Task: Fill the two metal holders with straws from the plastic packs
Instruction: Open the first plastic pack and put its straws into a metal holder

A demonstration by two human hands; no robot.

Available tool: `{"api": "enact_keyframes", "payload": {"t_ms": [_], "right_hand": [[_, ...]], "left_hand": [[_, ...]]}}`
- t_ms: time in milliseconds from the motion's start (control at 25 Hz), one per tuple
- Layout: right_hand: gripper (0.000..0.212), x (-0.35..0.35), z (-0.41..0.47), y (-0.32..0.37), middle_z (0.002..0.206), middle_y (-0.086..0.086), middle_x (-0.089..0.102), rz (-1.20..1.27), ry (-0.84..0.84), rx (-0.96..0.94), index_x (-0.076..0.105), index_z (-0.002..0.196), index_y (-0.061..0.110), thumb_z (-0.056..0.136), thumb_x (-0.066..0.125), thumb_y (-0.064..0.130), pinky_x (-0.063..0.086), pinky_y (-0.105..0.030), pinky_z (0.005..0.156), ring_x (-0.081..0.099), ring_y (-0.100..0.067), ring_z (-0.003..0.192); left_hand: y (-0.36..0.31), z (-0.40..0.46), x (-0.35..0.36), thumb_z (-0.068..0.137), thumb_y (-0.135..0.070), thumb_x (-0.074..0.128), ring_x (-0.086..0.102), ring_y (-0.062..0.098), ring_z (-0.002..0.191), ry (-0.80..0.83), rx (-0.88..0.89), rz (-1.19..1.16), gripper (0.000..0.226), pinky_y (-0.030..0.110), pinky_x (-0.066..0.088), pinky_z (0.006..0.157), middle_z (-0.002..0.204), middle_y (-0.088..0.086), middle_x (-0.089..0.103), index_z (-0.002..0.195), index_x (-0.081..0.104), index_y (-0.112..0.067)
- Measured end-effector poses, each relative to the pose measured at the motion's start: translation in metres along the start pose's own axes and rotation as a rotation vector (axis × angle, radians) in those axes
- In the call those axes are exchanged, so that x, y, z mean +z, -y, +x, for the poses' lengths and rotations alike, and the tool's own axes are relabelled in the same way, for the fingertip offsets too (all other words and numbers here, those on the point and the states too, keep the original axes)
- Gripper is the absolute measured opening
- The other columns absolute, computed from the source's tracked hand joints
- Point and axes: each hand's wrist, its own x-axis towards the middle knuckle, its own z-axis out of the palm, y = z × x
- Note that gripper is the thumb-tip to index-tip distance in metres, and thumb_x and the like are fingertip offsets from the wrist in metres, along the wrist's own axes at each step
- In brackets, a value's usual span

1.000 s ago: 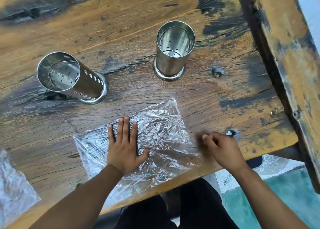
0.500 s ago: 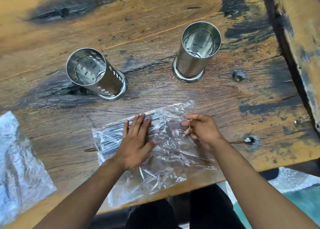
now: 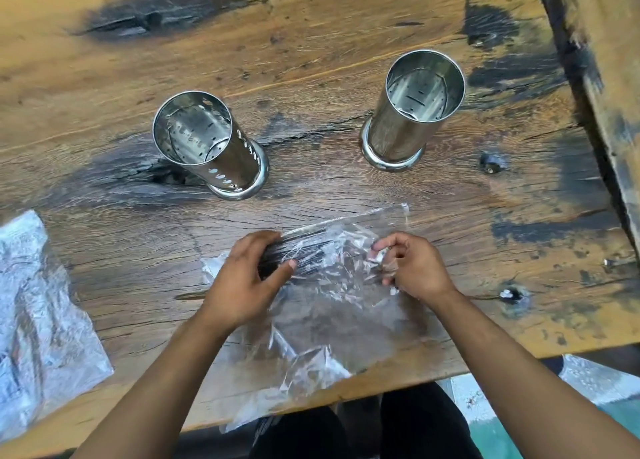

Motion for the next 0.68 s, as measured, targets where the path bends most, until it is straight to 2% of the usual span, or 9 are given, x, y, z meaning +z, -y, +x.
{"api": "enact_keyframes", "payload": {"t_ms": [120,200,280,320,400,440,520,600,680], "right_hand": [[0.030,-0.001,-0.008,0.013,0.084,-0.028,0.069,-0.026,0.206,-0.054,0.073,0.098,0.016,0.072,0.086,0.011,0.049,-0.025,0.040,0.063,-0.029,0.059],[0.042,-0.006,-0.007,0.020,0.096,-0.019,0.072,-0.169,0.363,-0.067,0.072,0.114,0.025,0.079,0.081,0.004,0.050,-0.020,0.046,0.064,-0.020,0.067],[0.064,-0.006,-0.003,0.024,0.111,0.002,0.073,-0.321,0.453,-0.203,0.065,0.132,0.034,0.082,0.077,-0.005,0.054,-0.014,0.068,0.068,-0.004,0.088],[0.070,-0.004,-0.001,0.025,0.123,0.010,0.069,-0.432,0.432,-0.339,0.060,0.139,0.037,0.083,0.079,0.000,0.052,-0.011,0.085,0.065,0.001,0.106],[0.073,0.003,0.004,0.023,0.139,0.009,0.059,-0.651,0.355,-0.661,0.052,0.145,0.037,0.083,0.082,0.010,0.046,-0.014,0.102,0.057,-0.002,0.123],[0.075,0.007,0.007,0.019,0.139,0.004,0.058,-0.704,0.344,-0.756,0.050,0.146,0.037,0.083,0.082,0.012,0.049,-0.021,0.104,0.057,-0.008,0.122],[0.073,0.015,0.009,0.016,0.139,-0.001,0.055,-0.705,0.342,-0.800,0.046,0.144,0.038,0.084,0.083,0.022,0.054,-0.031,0.100,0.060,-0.017,0.119],[0.068,0.021,0.008,0.017,0.137,-0.001,0.052,-0.707,0.327,-0.852,0.041,0.146,0.038,0.089,0.077,0.032,0.059,-0.036,0.090,0.064,-0.019,0.108],[0.064,0.025,0.007,0.017,0.137,-0.005,0.052,-0.810,0.317,-0.883,0.038,0.154,0.030,0.097,0.067,0.032,0.060,-0.036,0.080,0.066,-0.023,0.095]], "left_hand": [[0.015,-0.010,0.010,0.098,-0.060,0.044,0.051,0.025,0.130,-0.057,0.112,0.180,0.063,0.044,0.043,0.112,0.136,0.004,0.059,0.138,0.057,-0.013],[0.025,-0.013,0.015,0.091,-0.058,0.049,0.046,0.030,0.136,-0.038,0.138,0.308,0.072,0.048,0.040,0.115,0.145,0.009,0.052,0.146,0.049,-0.010],[0.027,-0.014,0.020,0.087,-0.056,0.056,0.038,0.030,0.142,0.005,0.116,0.394,0.082,0.045,0.034,0.120,0.153,0.009,0.043,0.153,0.039,-0.010],[0.028,-0.014,0.023,0.086,-0.053,0.061,0.034,0.029,0.144,0.010,0.102,0.416,0.084,0.044,0.030,0.122,0.155,0.008,0.040,0.155,0.035,-0.011],[0.030,-0.015,0.029,0.087,-0.051,0.064,0.031,0.027,0.145,-0.021,0.096,0.435,0.084,0.043,0.026,0.123,0.156,0.007,0.038,0.155,0.034,-0.012],[0.031,-0.014,0.031,0.088,-0.052,0.061,0.030,0.026,0.145,-0.046,0.107,0.437,0.083,0.043,0.026,0.123,0.156,0.007,0.039,0.155,0.035,-0.012],[0.035,-0.015,0.033,0.089,-0.053,0.056,0.029,0.025,0.145,-0.076,0.116,0.444,0.081,0.043,0.024,0.124,0.156,0.007,0.040,0.155,0.035,-0.013],[0.039,-0.018,0.039,0.092,-0.050,0.057,0.025,0.026,0.149,-0.078,0.129,0.485,0.079,0.044,0.017,0.126,0.160,0.008,0.037,0.157,0.031,-0.012],[0.044,-0.022,0.046,0.095,-0.048,0.053,0.026,0.029,0.152,-0.101,0.162,0.538,0.077,0.046,0.012,0.127,0.161,0.011,0.036,0.158,0.030,-0.010]]}}
